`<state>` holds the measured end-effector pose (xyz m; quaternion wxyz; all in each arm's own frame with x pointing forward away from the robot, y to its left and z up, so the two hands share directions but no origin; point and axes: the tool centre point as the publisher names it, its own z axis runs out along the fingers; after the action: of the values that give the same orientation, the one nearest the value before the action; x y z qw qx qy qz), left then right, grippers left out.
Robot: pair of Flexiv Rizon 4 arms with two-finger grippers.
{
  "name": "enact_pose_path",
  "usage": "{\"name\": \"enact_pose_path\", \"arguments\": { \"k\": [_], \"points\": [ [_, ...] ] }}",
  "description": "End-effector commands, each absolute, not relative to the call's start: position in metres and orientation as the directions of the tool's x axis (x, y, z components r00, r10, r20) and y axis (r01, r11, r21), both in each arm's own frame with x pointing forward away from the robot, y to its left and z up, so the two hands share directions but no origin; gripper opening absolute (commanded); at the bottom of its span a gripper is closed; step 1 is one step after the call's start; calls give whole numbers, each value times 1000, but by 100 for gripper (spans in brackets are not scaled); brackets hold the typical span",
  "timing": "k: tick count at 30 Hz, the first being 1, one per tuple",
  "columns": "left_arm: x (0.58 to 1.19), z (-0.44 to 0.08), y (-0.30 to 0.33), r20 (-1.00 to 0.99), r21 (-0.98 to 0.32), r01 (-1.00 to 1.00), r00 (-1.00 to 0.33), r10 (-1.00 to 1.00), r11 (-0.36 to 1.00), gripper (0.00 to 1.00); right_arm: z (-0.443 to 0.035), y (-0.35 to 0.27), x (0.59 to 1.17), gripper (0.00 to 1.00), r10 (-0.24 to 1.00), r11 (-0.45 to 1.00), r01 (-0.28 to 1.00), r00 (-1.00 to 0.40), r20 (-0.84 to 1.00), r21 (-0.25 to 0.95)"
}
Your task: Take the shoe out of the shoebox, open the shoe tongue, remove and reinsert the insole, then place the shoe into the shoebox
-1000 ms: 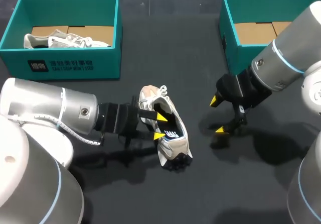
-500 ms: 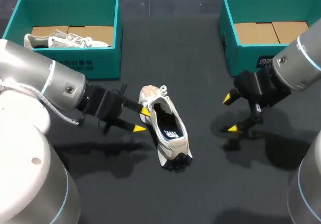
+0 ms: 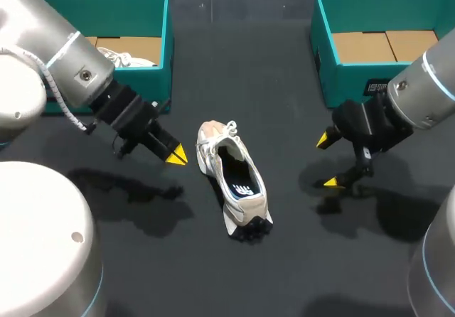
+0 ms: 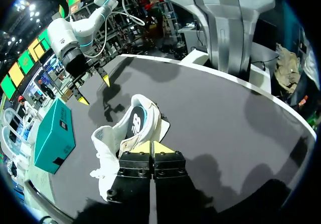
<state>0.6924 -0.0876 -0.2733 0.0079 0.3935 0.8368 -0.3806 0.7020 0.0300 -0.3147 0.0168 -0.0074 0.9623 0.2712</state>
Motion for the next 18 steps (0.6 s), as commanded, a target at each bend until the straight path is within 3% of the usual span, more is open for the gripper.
{"name": "enact_pose_path", "arguments": {
  "k": [1,10,18],
  "points": [
    [691,-271,-94,-222,-591,706,-606,764,389,0,-315,30,702,100,-4,854,-23,-999,-37,520],
    [675,-258,-118,-167,-455,856,-354,920,246,0,-315,30,702,100,-4,854,-23,-999,-37,520],
    [674,-261,-122,-168,-448,862,-342,925,237,0,-315,30,702,100,-4,854,-23,-999,-37,520]
  ]
}}
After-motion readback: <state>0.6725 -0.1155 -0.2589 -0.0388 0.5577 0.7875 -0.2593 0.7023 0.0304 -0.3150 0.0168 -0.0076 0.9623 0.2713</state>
